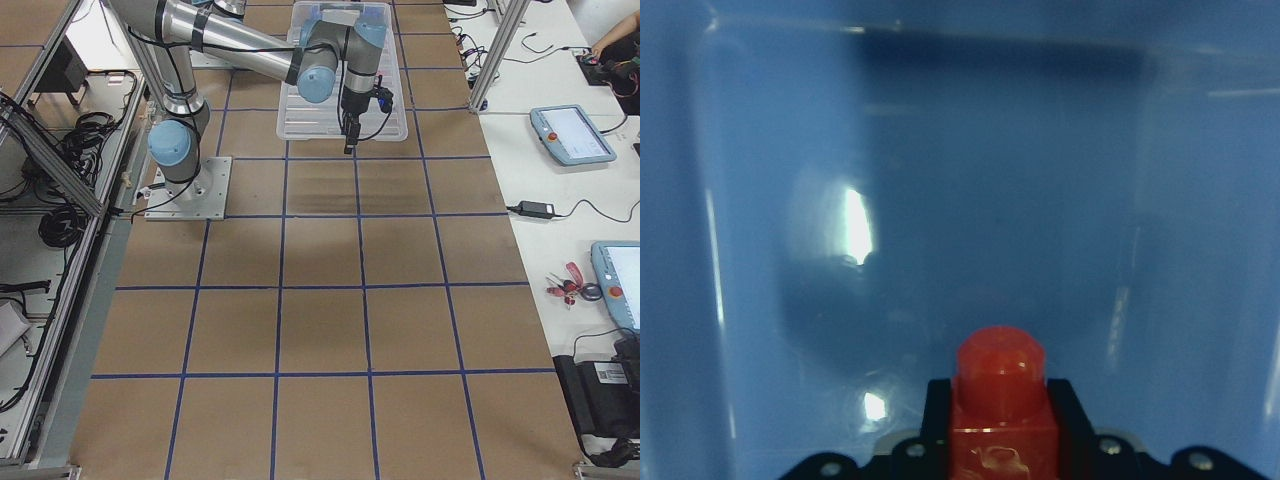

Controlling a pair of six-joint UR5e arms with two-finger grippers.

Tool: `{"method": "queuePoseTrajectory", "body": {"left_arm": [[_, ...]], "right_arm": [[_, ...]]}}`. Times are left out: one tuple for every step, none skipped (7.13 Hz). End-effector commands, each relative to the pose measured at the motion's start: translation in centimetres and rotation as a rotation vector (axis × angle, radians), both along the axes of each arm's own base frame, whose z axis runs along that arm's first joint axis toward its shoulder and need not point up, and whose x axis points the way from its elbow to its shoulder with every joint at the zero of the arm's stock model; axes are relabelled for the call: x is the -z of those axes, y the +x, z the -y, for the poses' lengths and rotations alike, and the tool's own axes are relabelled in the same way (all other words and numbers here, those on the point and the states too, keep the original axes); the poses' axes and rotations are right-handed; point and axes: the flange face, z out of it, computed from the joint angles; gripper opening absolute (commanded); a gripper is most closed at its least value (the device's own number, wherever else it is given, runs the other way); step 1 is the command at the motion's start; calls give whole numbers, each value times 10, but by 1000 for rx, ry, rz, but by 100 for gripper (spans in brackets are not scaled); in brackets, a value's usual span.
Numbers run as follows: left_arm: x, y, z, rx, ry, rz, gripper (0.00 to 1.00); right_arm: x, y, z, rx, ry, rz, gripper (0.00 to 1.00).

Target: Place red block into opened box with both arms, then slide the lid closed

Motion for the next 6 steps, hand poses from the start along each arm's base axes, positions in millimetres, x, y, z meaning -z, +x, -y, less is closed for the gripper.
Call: {"method": "queuePoseTrajectory", "body": {"left_arm": [[-88,-37,-6,-56,-6,-8,0],[-121,-85,-7,-24,-24,-14,0],[-144,-134,-16,-77,-16,-15,0],[-150,-178,-24,-70,-4,-18,0],[-149,-218,-30,-45,6,-19,0],[-133,-240,-38,-39,41,-27,0]], "right_arm": [[0,-11,0,12,7,-15,100],[0,-11,0,12,7,-15,100],[-1,-9,-1,13,2,-13,100],[-9,-5,1,15,-21,-1,100],[-32,7,-2,20,-89,82,100],[-60,17,-3,17,-150,149,100]]}}
